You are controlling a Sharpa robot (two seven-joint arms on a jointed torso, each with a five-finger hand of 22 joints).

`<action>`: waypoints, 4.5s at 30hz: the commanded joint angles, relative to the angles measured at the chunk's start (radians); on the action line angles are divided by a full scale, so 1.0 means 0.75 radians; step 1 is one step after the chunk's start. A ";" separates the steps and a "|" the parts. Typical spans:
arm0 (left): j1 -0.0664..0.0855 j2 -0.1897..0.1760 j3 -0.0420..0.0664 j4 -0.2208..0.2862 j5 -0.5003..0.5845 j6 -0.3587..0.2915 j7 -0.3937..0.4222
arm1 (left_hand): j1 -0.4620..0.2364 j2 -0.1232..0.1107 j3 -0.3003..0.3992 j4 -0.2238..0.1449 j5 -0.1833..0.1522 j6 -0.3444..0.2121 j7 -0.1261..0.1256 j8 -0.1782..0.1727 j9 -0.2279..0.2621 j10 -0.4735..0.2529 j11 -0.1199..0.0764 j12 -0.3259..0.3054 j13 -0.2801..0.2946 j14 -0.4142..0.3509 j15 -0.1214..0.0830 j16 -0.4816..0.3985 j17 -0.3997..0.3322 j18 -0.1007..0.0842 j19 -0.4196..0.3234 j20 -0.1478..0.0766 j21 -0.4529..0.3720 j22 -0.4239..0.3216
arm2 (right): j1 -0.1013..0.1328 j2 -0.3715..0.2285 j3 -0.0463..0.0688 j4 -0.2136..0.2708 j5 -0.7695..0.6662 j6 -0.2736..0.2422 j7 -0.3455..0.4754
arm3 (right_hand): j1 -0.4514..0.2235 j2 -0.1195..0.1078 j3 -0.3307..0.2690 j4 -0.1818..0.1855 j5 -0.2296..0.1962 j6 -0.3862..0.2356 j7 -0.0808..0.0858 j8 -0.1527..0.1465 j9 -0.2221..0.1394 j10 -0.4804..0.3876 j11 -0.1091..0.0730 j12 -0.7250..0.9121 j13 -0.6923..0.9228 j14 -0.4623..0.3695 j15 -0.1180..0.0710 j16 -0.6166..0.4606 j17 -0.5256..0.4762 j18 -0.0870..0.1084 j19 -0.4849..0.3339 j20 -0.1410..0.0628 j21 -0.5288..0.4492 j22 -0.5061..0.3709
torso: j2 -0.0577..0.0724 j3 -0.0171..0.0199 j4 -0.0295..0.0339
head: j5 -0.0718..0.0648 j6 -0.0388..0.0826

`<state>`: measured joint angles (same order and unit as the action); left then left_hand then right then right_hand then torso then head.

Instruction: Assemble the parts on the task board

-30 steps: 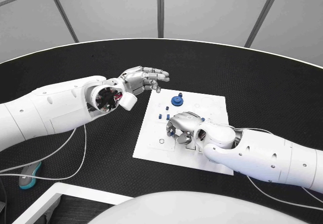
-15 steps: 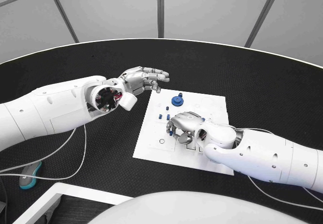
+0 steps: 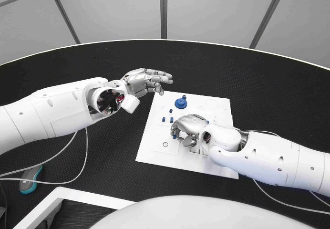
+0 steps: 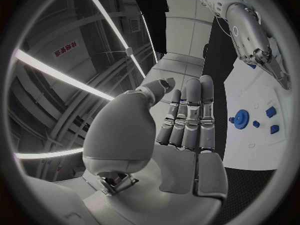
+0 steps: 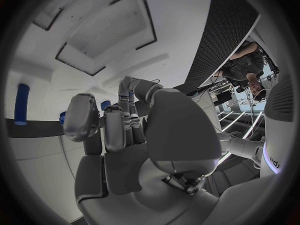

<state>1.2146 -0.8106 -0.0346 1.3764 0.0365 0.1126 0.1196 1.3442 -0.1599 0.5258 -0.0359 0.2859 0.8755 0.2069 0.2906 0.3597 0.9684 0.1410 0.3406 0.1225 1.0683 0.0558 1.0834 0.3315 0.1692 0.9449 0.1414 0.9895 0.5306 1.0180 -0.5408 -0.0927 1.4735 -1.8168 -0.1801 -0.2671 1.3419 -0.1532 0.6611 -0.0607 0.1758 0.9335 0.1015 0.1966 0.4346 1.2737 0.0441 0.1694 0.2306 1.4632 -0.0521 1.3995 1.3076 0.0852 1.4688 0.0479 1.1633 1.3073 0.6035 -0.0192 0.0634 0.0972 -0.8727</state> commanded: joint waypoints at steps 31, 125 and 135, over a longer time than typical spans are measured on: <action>0.000 0.011 0.000 -0.020 0.000 0.015 -0.004 | 0.015 0.008 -0.007 0.002 0.003 0.000 0.003 0.008 0.002 -0.010 -0.002 0.008 -0.002 -0.011 -0.001 -0.008 -0.003 0.022 -0.006 0.001 -0.007 -0.002 | 0.000 -0.097 0.001 0.111 0.000 -0.169 -0.067 | 0.000 -0.020 0.014 -0.013 0.024 -0.023 0.004 -0.025 -0.010 0.045 -0.039 0.032 0.128 0.075 -0.011 -0.005 0.006 -0.005 0.019 -0.012 -0.004 0.024 | -0.002 0.0008 -0.0024 | -0.026 0.003; -0.001 0.006 -0.001 -0.028 0.000 0.006 0.007 | 0.018 0.012 -0.010 0.004 0.003 0.002 0.002 0.012 0.004 -0.011 -0.002 0.011 -0.003 -0.013 -0.001 -0.011 -0.006 0.022 -0.007 0.001 -0.010 -0.005 | 0.135 -0.226 0.010 -0.037 0.030 0.021 0.094 | 0.052 -0.047 -0.125 0.240 -0.010 0.148 0.025 0.000 0.006 -0.086 0.018 -0.038 -0.065 0.056 0.035 -0.049 -0.081 0.011 0.018 0.028 -0.137 -0.036 | -0.017 -0.0090 -0.0251 | -0.113 0.071; -0.001 0.007 -0.001 -0.031 0.000 0.007 0.006 | 0.018 0.012 -0.010 0.004 0.003 0.002 0.002 0.012 0.004 -0.011 -0.002 0.011 -0.003 -0.013 -0.001 -0.011 -0.006 0.022 -0.007 0.001 -0.010 -0.005 | 0.133 -0.243 0.010 -0.010 0.030 -0.010 0.082 | 0.048 -0.013 -0.116 0.220 -0.003 0.191 0.007 0.039 0.039 -0.020 -0.002 -0.040 -0.059 0.063 0.020 -0.035 -0.060 0.004 0.029 0.016 -0.094 -0.008 | -0.017 -0.0083 -0.0264 | -0.112 0.070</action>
<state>1.2139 -0.8055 -0.0353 1.3535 0.0364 0.1179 0.1240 1.3523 -0.1519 0.5228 -0.0329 0.2859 0.8756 0.2069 0.2946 0.3616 0.9662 0.1388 0.3456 0.1215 1.0680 0.0555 1.0797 0.3280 0.1690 0.9449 0.1414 0.9843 0.5284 1.1176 -0.7207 -0.0851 1.4628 -1.7944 -0.1854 -0.2048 1.3711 -0.1814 0.5746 0.1089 0.1693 1.0703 0.1084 0.2209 0.4419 1.2565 0.0418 0.1393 0.1854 1.4651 -0.0324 1.3704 1.2619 0.1010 1.4649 0.0659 1.0872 1.3007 0.5906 -0.0257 0.0439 0.0127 -0.8208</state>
